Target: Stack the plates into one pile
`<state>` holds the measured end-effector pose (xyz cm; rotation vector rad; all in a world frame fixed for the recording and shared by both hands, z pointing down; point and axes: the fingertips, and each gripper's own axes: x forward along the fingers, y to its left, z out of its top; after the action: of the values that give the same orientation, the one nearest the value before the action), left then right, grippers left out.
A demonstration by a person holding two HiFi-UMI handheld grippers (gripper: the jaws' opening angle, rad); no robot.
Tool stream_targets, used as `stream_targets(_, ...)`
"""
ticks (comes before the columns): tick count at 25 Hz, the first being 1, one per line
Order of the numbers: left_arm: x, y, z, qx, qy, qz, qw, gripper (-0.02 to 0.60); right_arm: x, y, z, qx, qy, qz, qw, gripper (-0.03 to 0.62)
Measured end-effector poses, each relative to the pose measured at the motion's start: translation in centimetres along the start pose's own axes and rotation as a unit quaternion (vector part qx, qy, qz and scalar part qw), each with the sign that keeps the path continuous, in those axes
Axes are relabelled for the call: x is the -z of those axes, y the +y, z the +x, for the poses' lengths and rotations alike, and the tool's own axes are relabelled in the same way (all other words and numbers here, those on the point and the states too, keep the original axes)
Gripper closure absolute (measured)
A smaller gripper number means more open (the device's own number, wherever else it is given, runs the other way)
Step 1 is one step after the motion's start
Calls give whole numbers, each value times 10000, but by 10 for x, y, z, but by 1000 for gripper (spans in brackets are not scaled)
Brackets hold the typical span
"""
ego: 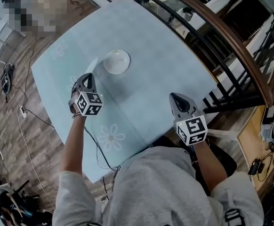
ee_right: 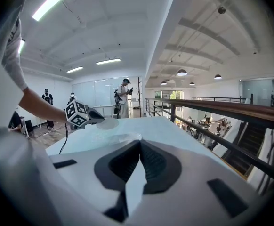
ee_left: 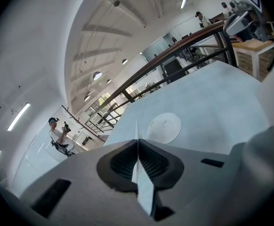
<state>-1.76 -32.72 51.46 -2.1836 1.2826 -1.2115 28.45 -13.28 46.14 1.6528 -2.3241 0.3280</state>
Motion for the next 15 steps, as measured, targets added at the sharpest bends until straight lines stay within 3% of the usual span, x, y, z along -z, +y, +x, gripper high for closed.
stream_targets(7,-45,-40,43,263,37,573,9980,557,5,-41,0,57,57,71,9999,568)
stream_targets(15,-64,-85,86,395,391,1117,9922,557,27,-96,-8,161,272,150,9994,568)
